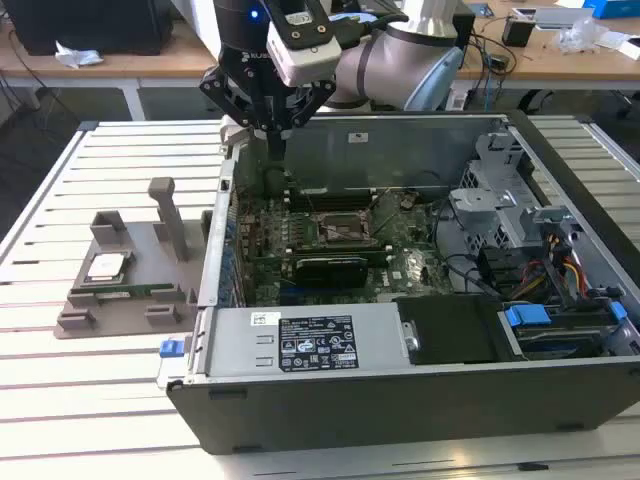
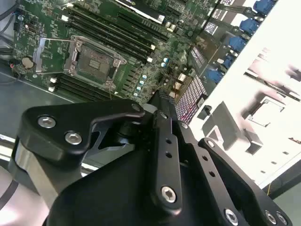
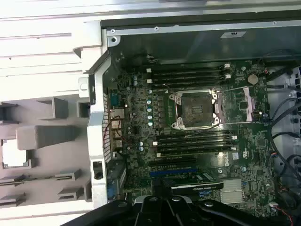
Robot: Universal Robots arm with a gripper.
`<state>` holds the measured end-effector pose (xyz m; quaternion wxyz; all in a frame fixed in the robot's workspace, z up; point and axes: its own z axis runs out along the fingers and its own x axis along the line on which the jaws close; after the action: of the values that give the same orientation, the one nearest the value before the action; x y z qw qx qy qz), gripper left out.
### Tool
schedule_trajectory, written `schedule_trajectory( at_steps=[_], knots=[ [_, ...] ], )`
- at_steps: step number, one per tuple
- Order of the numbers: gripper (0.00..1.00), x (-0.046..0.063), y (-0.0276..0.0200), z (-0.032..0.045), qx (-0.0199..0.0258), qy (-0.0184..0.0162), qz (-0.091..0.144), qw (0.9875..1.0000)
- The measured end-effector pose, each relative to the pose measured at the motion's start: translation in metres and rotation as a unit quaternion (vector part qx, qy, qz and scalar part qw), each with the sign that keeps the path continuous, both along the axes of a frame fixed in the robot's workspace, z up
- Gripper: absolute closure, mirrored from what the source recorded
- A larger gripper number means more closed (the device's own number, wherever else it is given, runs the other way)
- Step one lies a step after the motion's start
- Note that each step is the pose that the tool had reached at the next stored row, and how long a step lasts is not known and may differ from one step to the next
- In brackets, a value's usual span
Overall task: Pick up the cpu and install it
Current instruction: 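Reach for the cpu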
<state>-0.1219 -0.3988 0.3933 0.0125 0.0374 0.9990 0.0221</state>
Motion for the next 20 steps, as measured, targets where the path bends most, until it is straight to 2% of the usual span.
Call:
schedule_trajectory(
  at_steps=[3, 6, 20],
  knots=[
    [0.89, -0.001, 0.0000, 0.0000, 0.0000, 0.0000, 0.000, 1.0000],
    [0.89, -0.011, 0.0000, 0.0000, 0.0000, 0.0000, 0.000, 1.0000],
    [0.89, -0.044, 0.0000, 0.0000, 0.0000, 0.0000, 0.000, 1.0000]
  ],
)
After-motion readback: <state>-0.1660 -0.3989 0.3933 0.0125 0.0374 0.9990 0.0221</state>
